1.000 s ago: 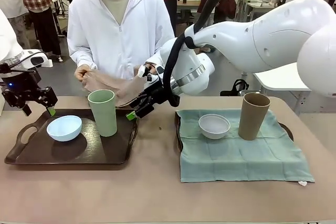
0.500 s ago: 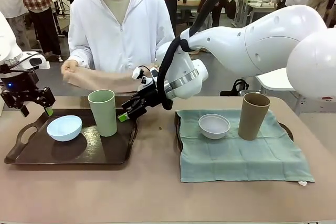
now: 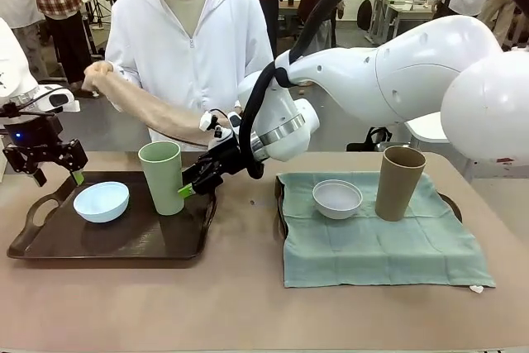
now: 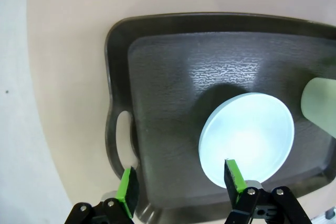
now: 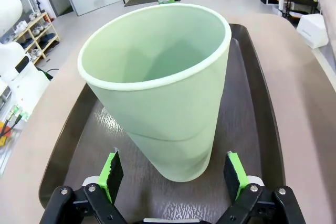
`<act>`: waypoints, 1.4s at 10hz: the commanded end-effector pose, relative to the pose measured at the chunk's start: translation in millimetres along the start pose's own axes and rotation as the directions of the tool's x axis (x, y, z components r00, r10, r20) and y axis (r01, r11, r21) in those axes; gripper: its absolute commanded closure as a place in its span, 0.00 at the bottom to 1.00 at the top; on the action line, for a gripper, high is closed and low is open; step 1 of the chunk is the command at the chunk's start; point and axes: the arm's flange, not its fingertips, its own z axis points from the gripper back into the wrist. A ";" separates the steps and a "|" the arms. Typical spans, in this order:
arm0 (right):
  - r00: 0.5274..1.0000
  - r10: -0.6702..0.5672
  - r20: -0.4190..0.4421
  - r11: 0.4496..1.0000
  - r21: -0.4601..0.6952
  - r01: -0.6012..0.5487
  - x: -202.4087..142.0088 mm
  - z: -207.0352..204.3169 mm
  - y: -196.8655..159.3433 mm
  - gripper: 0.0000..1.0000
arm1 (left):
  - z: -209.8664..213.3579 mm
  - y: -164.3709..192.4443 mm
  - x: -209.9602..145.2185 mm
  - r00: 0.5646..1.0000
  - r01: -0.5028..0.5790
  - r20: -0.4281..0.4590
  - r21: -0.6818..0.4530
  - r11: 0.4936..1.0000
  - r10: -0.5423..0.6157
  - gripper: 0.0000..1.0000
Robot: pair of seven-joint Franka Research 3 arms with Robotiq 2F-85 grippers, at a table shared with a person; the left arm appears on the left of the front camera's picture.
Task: Set up a tray with a mat and arrange the tableware.
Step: Pick up the Picnic Bowl and Reusable plastic cup from the Handle tray in front of the human's position and hold them in the air.
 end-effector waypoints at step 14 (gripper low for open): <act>1.000 0.007 0.026 0.999 0.036 -0.008 -2.3 -61.7 -17.4 0.00 | -35.3 -5.2 28.4 0.997 -0.036 -0.071 0.008 0.999 0.037 0.15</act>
